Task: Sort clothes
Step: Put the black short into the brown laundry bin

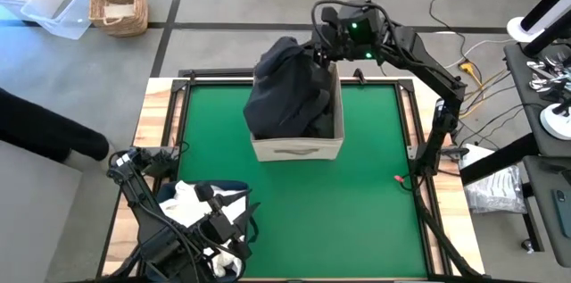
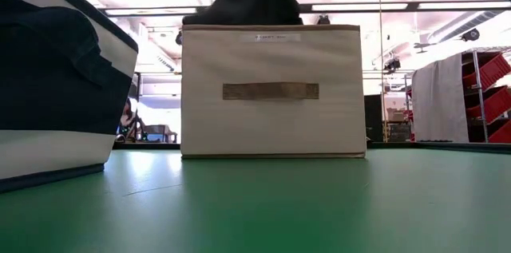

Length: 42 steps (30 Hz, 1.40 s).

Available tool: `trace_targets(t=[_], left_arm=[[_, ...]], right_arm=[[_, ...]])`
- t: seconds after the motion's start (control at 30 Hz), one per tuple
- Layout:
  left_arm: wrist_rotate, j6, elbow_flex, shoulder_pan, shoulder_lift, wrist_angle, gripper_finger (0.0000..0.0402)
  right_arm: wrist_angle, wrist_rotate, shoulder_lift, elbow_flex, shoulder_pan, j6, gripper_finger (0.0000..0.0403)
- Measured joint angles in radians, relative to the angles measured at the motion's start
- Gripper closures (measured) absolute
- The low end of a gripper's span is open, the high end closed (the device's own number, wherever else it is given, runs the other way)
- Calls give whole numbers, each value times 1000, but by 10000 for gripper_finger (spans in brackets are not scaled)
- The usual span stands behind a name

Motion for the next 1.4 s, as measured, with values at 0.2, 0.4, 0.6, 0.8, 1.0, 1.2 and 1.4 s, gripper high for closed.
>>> trace_targets(t=[0.2, 0.4, 0.6, 0.8, 1.0, 1.2, 1.4], left_arm=[[0, 0, 0, 0, 0, 0, 267], [0, 0, 0, 0, 0, 0, 267], [0, 0, 0, 0, 0, 0, 267], [0, 0, 0, 0, 0, 3, 267], [1, 0, 0, 0, 0, 4, 267], [1, 0, 0, 0, 0, 4, 267], [1, 0, 0, 0, 0, 4, 267]], right_arm=[[-60, -32, 0, -1, -1, 15, 390], [-136, -46, 0, -11, -1, 5, 390], [-202, -90, 0, -72, -1, 6, 390], [-191, -143, 0, -210, -1, 8, 390], [-132, -158, -1, -361, -1, 12, 390], [-65, -158, -2, -501, -1, -5, 390], [6, -158, -2, -610, -1, -9, 390]])
